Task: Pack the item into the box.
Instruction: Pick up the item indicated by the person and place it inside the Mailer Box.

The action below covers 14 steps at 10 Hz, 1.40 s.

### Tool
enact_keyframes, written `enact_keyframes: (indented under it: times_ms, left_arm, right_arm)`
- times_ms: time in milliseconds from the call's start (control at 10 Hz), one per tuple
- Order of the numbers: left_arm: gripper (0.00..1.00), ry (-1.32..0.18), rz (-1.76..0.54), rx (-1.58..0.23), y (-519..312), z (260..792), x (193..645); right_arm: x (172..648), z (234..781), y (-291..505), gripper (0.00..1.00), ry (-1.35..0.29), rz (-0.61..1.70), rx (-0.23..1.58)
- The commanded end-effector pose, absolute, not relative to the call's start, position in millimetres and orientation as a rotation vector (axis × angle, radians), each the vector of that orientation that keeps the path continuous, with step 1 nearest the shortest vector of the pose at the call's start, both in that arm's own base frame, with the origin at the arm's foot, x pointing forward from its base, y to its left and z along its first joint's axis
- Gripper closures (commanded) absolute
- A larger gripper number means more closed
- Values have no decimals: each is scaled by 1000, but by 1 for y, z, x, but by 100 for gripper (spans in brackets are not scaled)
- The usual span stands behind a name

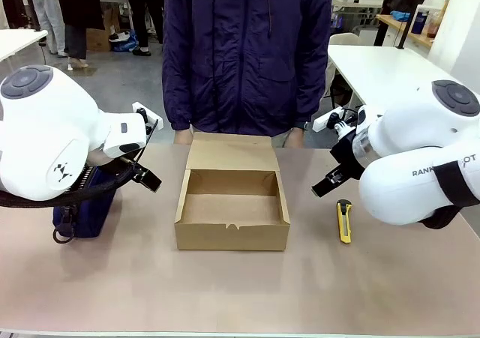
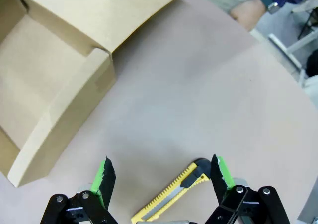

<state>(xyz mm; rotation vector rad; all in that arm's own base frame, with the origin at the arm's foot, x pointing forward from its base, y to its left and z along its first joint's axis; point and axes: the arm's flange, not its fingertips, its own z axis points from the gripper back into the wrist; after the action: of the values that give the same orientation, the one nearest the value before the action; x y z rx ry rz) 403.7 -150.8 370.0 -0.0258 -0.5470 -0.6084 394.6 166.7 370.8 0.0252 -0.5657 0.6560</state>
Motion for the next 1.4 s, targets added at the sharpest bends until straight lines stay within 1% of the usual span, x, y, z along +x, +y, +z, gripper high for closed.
enact_keyframes:
  times_ms: [0, 300, 400, 500, 600, 700, 800, 900, 1000, 1100, 1200, 1300]
  left_arm:
    - [0, -547, -609, -26, -151, 370, 404]
    - [0, -547, -608, -26, -151, 370, 404]
    - [0, -539, -652, -68, -147, 385, 398]
    - [0, -532, -699, -154, -135, 415, 382]
    - [0, -475, -676, -227, -124, 450, 367]
    - [0, -454, -659, -285, -108, 479, 349]
    - [0, -465, -623, -286, -97, 502, 330]
    - [0, -455, -577, -332, -76, 519, 317]
    - [0, -442, -519, -415, -51, 528, 311]
    - [0, -427, -448, -515, -18, 531, 312]
    - [0, -443, -371, -656, 19, 529, 314]
    - [0, -527, -243, -864, 61, 523, 311]
  right_arm:
    - [395, 371, 167, 0, -566, 655, 26]
    - [395, 371, 167, 0, -566, 656, 25]
    - [387, 387, 161, 0, -568, 653, 47]
    - [370, 417, 150, 0, -534, 659, 68]
    - [352, 447, 138, 0, -511, 616, 57]
    - [329, 473, 125, 0, -516, 577, 58]
    - [304, 494, 111, 0, -542, 565, 110]
    - [278, 513, 93, 0, -601, 541, 199]
    - [257, 524, 73, 0, -621, 514, 286]
    - [241, 531, 48, 0, -632, 470, 416]
    - [232, 533, 20, 0, -630, 367, 544]
    - [232, 525, -14, 0, -600, 198, 659]
